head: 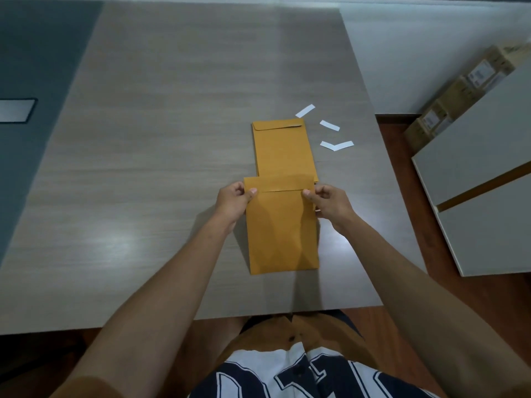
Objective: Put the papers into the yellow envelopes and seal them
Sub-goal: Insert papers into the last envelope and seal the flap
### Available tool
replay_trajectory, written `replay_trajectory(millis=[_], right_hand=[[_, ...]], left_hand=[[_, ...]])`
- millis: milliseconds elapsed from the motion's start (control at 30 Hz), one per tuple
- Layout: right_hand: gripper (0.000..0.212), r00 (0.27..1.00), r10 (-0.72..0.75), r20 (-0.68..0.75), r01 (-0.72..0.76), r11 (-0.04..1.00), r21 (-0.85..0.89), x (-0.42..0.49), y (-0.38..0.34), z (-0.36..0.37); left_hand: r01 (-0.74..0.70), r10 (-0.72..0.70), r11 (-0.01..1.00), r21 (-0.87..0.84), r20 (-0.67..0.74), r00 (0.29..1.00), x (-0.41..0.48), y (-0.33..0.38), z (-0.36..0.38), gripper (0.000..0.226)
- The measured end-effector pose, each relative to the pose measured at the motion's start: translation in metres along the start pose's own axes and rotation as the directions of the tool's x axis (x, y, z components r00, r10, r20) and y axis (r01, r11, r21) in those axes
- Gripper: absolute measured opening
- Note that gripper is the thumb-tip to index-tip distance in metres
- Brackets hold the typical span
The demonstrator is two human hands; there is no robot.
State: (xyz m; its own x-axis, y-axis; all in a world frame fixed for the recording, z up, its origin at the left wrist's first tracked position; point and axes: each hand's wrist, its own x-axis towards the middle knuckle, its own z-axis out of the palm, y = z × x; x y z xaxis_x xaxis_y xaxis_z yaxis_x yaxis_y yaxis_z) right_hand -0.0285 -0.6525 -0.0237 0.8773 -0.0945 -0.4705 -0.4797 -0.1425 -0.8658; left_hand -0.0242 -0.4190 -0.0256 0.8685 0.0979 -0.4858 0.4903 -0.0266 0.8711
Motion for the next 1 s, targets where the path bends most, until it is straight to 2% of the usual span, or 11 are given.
replay_trajectory(millis=[167, 267, 433, 667, 867, 933, 1000], right_hand=[[0.034, 0.996, 0.011, -0.094, -0.017, 0.998, -0.065, 0.03, -0.012, -0.009], [0.031, 0.994, 0.023, -0.11, -0.03, 0.997, -0.065, 0.051, -0.027, -0.015], [0.03, 0.992, 0.004, -0.124, -0.024, 0.987, -0.162, 0.094, -0.057, -0.02], [0.03, 0.973, -0.082, -0.216, 0.014, 0.954, -0.299, 0.158, -0.087, -0.015], [0.026, 0.969, -0.103, -0.226, 0.014, 0.931, -0.366, 0.198, -0.097, -0.005], [0.027, 0.968, -0.107, -0.226, 0.01, 0.921, -0.39, 0.206, -0.099, -0.002], [0.034, 0.967, -0.104, -0.234, -0.01, 0.899, -0.439, 0.214, -0.099, 0.001]], left_hand=[[-0.017, 0.019, 1.0, 0.023, -0.06, 0.998, 0.02, 0.017, 0.015, 0.01], [-0.005, 0.01, 0.999, 0.049, -0.098, 0.995, 0.037, 0.031, 0.021, 0.004], [0.04, -0.029, 0.997, 0.068, -0.165, 0.986, 0.08, 0.056, 0.03, 0.031], [0.049, -0.025, 0.992, 0.113, -0.208, 0.978, 0.137, 0.088, 0.042, 0.025], [0.079, -0.032, 0.979, 0.188, -0.243, 0.969, 0.174, 0.096, 0.051, 0.043], [0.077, -0.011, 0.967, 0.242, -0.262, 0.965, 0.183, 0.097, 0.051, 0.041], [0.082, 0.023, 0.941, 0.329, -0.303, 0.953, 0.19, 0.096, 0.053, 0.024]])
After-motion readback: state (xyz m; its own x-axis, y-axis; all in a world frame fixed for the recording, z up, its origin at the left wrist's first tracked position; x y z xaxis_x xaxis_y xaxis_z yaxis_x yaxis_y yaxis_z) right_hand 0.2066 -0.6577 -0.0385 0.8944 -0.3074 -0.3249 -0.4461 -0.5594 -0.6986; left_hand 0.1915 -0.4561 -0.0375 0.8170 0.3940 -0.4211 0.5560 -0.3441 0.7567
